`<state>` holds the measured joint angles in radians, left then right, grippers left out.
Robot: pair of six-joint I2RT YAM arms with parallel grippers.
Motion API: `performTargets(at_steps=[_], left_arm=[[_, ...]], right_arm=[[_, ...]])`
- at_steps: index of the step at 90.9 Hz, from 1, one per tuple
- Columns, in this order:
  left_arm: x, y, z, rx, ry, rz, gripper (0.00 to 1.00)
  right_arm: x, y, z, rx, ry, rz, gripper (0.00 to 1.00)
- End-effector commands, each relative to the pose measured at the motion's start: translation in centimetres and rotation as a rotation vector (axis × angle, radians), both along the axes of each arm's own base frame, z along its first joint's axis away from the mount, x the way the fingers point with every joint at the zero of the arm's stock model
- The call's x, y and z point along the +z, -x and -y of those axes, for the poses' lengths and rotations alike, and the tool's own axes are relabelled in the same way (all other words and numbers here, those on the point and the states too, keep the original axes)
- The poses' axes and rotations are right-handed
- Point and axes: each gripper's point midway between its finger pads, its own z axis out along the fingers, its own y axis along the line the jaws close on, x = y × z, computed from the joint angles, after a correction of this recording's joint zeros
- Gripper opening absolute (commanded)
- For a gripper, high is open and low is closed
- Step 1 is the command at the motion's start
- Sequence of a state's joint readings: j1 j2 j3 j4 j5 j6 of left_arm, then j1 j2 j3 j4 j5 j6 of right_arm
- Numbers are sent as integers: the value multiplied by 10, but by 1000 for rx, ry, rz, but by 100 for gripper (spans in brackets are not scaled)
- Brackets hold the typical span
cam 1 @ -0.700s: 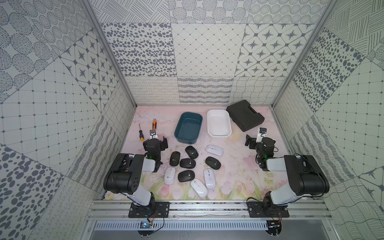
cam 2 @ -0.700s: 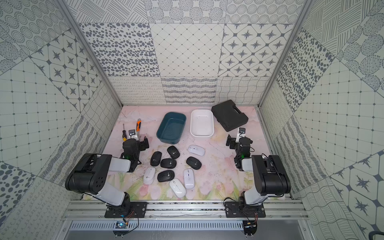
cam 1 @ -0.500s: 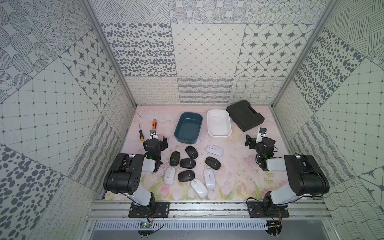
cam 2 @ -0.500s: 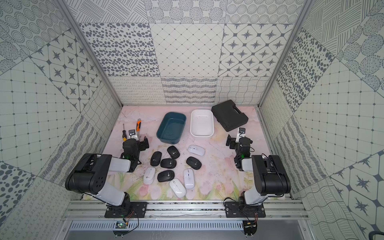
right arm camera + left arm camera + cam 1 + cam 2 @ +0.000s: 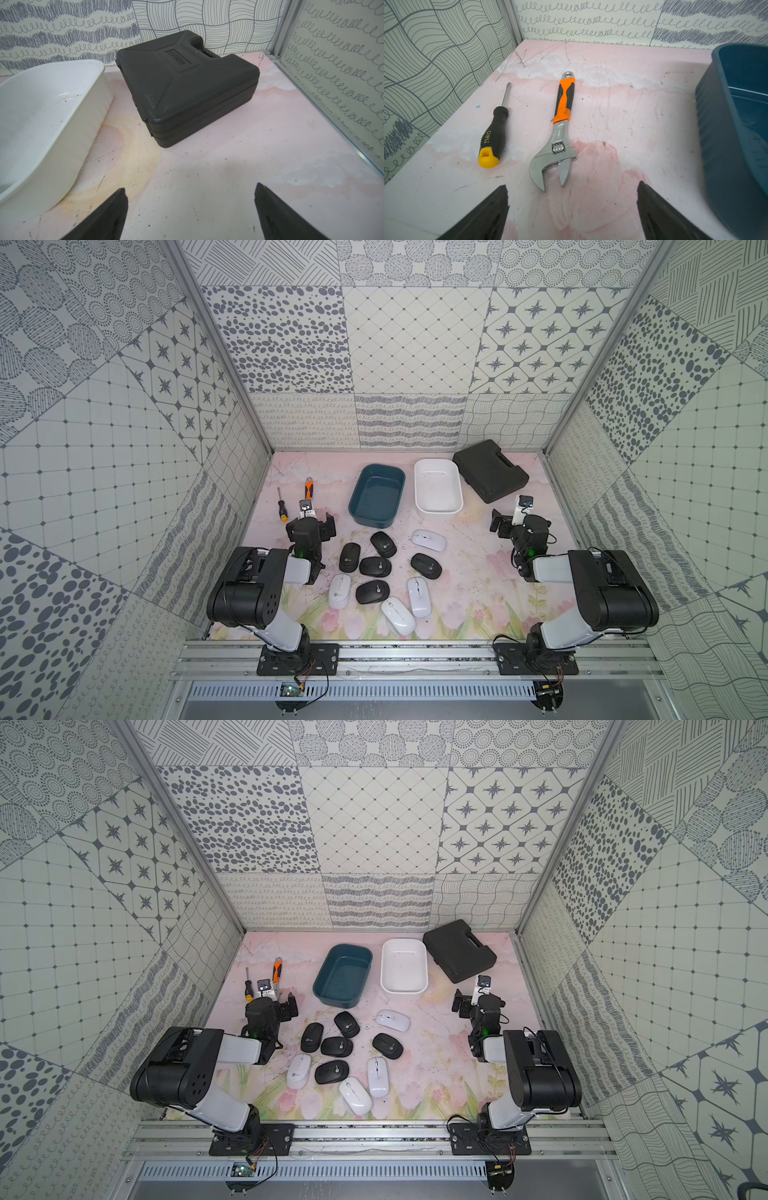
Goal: Place the mice by color into the storage box
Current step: Pick up the mouse from the center of the board.
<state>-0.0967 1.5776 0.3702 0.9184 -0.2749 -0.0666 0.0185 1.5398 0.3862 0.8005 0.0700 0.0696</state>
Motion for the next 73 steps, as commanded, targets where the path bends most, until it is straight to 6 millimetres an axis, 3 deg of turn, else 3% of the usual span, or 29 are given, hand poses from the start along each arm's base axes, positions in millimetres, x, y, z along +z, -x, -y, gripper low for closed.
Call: performTargets(at_steps=[1, 7, 8, 23, 30, 41, 47, 60, 73], left_arm=[[26, -3, 1, -3, -25, 26, 99], [47, 1, -7, 63, -44, 28, 99], [58, 2, -7, 64, -35, 52, 99], [112, 19, -14, 140, 46, 67, 99], [142, 26, 1, 96, 122, 36, 99], [176, 42, 38, 6, 245, -117, 99], [170, 61, 50, 13, 288, -279, 99], [156, 87, 82, -46, 411, -538, 99], [142, 110, 116, -140, 491, -706, 99]], right_arm=[[50, -3, -2, 7, 10, 68, 99], [76, 6, 0, -7, -3, 100, 99], [79, 7, -1, -1, -5, 104, 99], [130, 32, -20, 74, -118, 77, 99], [148, 45, -47, 195, -160, 52, 99], [152, 63, -102, 377, -47, -65, 99], [143, 75, -136, 492, 24, -144, 99], [123, 93, -191, 697, 56, -271, 99], [95, 119, -247, 925, 159, -419, 99]])
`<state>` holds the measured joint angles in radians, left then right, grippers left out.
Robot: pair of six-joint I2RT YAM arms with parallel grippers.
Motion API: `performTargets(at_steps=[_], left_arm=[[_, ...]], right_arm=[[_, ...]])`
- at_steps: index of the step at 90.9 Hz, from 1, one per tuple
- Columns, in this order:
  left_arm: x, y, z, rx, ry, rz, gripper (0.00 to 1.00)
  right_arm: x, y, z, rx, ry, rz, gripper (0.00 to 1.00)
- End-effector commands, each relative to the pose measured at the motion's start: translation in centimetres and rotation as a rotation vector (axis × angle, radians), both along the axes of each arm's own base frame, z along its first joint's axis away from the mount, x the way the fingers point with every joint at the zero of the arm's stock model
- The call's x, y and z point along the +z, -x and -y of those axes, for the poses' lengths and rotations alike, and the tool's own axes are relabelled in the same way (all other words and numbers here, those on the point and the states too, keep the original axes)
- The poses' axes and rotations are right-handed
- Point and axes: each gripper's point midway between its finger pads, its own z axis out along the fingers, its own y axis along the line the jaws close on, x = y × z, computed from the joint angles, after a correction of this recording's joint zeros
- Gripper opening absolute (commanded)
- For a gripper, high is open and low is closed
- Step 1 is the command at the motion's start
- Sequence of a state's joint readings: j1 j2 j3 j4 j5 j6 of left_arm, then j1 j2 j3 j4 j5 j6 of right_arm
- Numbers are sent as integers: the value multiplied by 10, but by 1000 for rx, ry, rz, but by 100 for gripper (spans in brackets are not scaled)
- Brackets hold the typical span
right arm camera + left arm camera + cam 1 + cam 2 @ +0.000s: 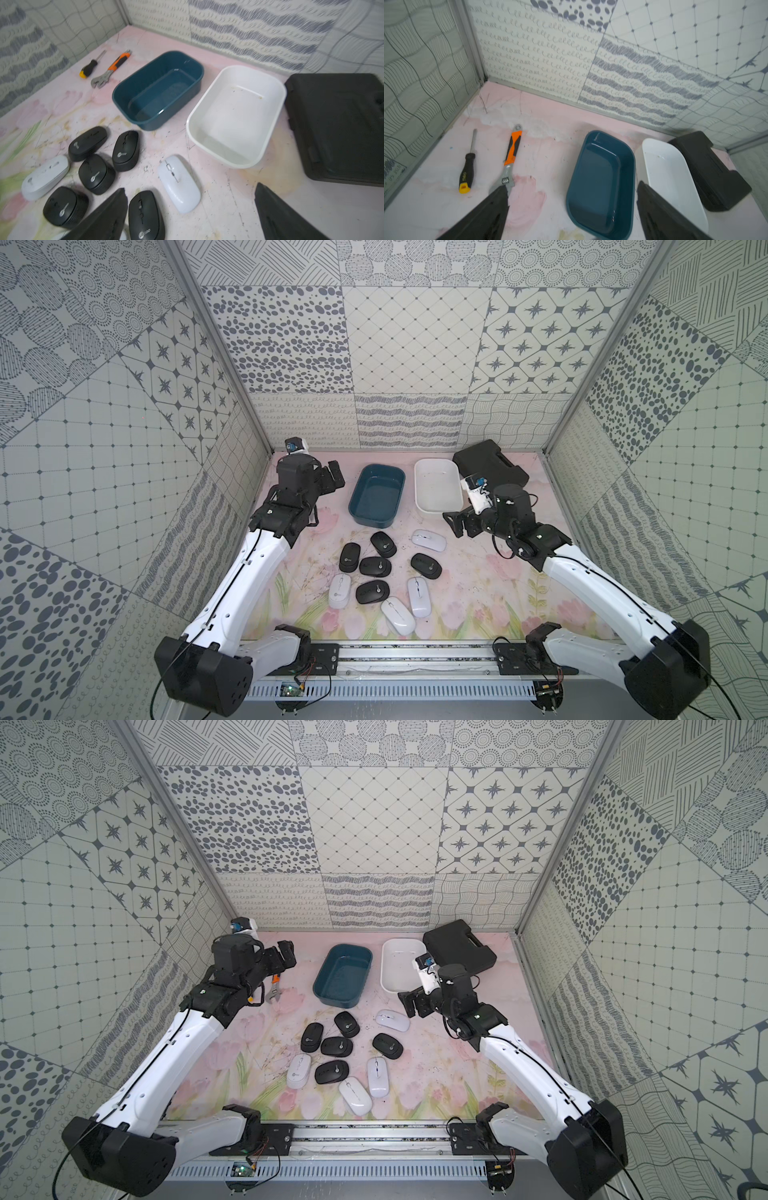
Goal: Place the mice by color into the storage box
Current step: Pick up the mouse from the center of the board.
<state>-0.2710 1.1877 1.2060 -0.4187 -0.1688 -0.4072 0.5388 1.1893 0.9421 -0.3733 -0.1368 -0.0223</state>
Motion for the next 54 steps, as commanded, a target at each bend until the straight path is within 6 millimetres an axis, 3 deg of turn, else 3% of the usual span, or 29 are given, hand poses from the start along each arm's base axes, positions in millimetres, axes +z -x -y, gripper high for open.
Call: performTargets(at_steps=[1, 11, 30, 54], left_arm=[[-86, 95, 34, -112, 134, -609, 99], [-93, 109, 43, -136, 135, -660, 99], [-105, 119, 46, -159, 2, -677, 99], [-109, 119, 51, -176, 6, -654, 99]], right_arm=[[-30, 31, -35, 209, 133, -127, 99], [-56, 43, -56, 310, 226, -204, 99], [-107, 37, -58, 305, 329, -308, 99], [-114, 36, -68, 295, 319, -357, 99]])
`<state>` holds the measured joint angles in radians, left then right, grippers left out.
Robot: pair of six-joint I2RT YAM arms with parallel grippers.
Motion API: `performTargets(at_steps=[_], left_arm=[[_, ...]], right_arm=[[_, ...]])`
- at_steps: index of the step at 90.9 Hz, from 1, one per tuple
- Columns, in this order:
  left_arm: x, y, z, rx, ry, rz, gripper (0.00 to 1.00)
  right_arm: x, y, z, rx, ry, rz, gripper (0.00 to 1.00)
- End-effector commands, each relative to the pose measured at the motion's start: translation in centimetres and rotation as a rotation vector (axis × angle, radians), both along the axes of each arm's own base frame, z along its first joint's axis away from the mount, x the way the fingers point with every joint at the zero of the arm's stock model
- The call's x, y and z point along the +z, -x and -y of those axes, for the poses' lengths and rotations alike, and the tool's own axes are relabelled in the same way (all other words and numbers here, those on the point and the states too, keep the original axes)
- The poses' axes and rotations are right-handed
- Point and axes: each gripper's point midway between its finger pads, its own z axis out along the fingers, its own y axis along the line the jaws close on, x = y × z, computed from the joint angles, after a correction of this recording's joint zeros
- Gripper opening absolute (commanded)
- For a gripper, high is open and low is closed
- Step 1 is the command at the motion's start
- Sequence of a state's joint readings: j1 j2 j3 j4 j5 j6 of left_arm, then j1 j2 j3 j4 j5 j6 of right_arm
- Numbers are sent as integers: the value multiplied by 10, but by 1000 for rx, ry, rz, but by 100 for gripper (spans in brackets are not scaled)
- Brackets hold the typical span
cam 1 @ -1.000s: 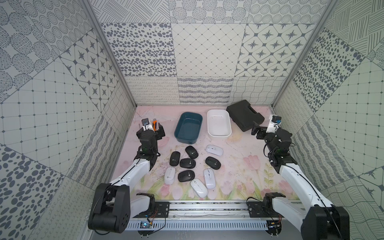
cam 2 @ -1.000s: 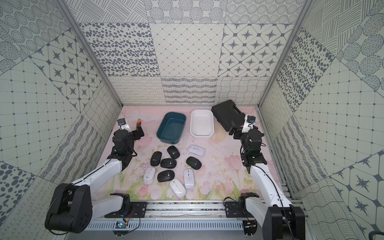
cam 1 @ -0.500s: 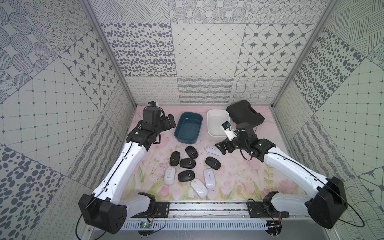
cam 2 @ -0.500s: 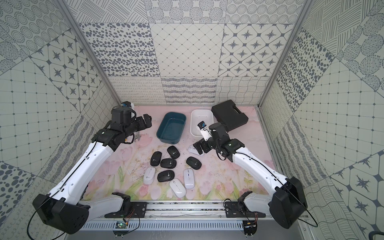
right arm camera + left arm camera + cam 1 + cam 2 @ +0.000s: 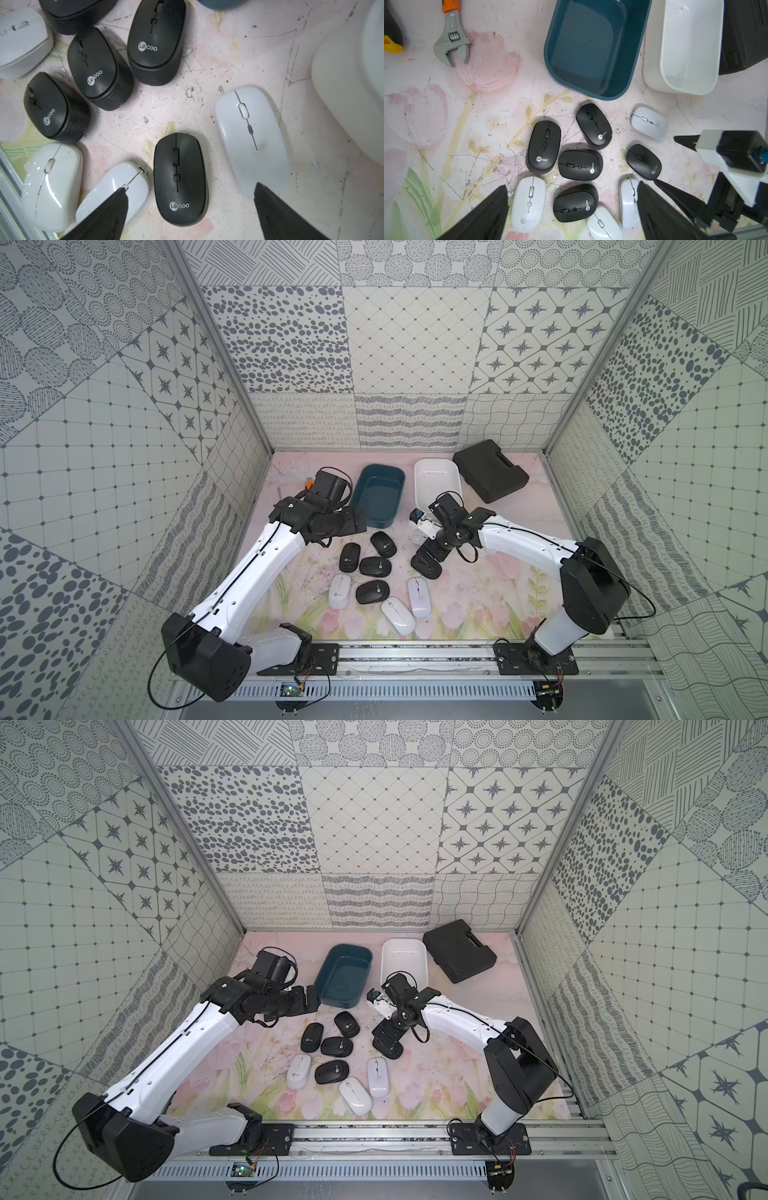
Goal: Place the mice by color into the storage box
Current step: Pick up the mouse from the center of the board.
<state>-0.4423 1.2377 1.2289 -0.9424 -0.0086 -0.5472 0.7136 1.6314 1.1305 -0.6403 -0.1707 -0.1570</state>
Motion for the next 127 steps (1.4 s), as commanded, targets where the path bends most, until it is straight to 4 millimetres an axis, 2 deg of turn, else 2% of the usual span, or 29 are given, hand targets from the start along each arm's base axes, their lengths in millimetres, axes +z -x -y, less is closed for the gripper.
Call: performTargets(at_steps=[1, 38, 71, 83, 127], left_arm=[[-10, 20, -4, 4, -16, -75, 99], [-18, 22, -1, 2, -3, -73, 99], [-22, 23, -3, 9, 4, -56, 99], [-25, 24, -3, 12, 1, -61, 99], [-31, 24, -4, 10, -4, -60, 99]], right_arm=[[9, -2, -8, -3, -21, 9, 99], [-28, 24, -1, -65, 99, -100, 92], [-45, 13, 2, -94, 205, -106, 89], [-48, 15, -3, -87, 200, -114, 89], [-68, 23, 0, -91, 252, -120, 84]])
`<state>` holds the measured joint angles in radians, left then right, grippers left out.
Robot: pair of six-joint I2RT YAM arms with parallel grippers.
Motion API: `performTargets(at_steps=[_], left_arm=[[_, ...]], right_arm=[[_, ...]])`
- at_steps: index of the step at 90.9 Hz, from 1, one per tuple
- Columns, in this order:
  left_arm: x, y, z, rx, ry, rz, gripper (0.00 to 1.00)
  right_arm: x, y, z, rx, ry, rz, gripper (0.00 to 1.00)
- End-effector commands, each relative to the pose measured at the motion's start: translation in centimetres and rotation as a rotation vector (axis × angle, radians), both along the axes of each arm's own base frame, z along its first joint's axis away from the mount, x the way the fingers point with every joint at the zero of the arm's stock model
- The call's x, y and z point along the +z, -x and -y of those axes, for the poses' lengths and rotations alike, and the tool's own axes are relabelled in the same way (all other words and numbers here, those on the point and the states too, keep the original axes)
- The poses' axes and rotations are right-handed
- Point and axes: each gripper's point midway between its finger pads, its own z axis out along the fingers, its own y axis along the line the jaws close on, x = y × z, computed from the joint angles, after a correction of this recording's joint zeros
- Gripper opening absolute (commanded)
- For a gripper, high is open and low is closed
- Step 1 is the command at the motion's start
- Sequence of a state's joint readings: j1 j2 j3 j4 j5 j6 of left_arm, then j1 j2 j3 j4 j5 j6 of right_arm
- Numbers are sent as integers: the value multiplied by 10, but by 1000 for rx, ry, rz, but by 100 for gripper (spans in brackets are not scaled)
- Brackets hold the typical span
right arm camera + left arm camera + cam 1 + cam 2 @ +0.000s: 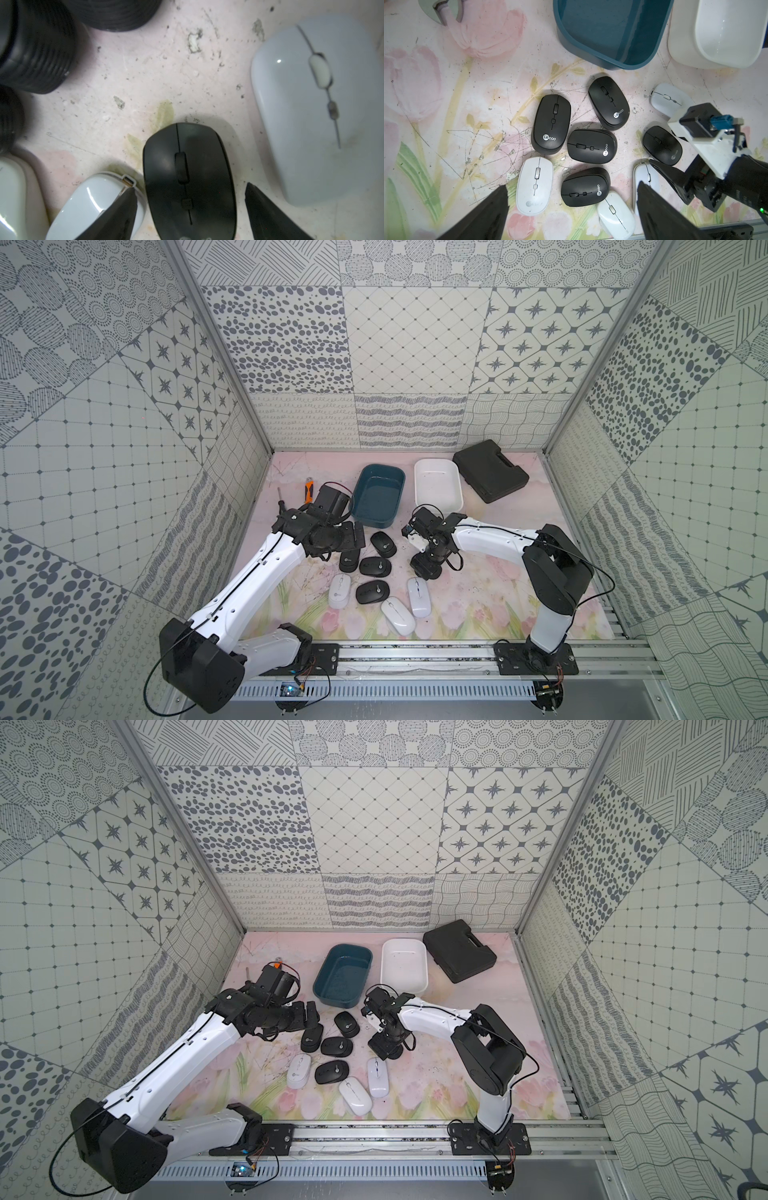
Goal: Place the mice by color into the storage box
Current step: Pick up the mouse from the center of the board.
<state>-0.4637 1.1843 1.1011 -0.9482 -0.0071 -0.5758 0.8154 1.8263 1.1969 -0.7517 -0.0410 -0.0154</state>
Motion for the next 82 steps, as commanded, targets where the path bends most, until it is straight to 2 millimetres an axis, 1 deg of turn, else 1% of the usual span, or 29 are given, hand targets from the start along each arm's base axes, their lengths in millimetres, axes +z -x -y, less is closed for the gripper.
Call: performTargets(at_steps=[1, 20, 32, 47, 60, 72, 82], left_arm=[[2, -3, 2, 8, 16, 17, 99], [1, -4, 2, 9, 12, 18, 98], [0, -5, 1, 13, 7, 20, 98], [-1, -5, -1, 20, -2, 22, 98], [-6, -1, -4, 24, -14, 8, 98], [-5, 0, -6, 26, -15, 17, 98], [-5, 0, -6, 24, -14, 19, 98]], right_arm=[[-9, -1, 0, -18, 21, 11, 84], [-13, -1, 0, -29, 30, 17, 79], [-15, -1, 1, -31, 39, 23, 73], [-11, -2, -1, -38, 27, 46, 65], [3, -2, -13, -65, -47, 61, 63], [18, -7, -19, -103, -82, 93, 59], [33, -11, -23, -141, -117, 116, 58]])
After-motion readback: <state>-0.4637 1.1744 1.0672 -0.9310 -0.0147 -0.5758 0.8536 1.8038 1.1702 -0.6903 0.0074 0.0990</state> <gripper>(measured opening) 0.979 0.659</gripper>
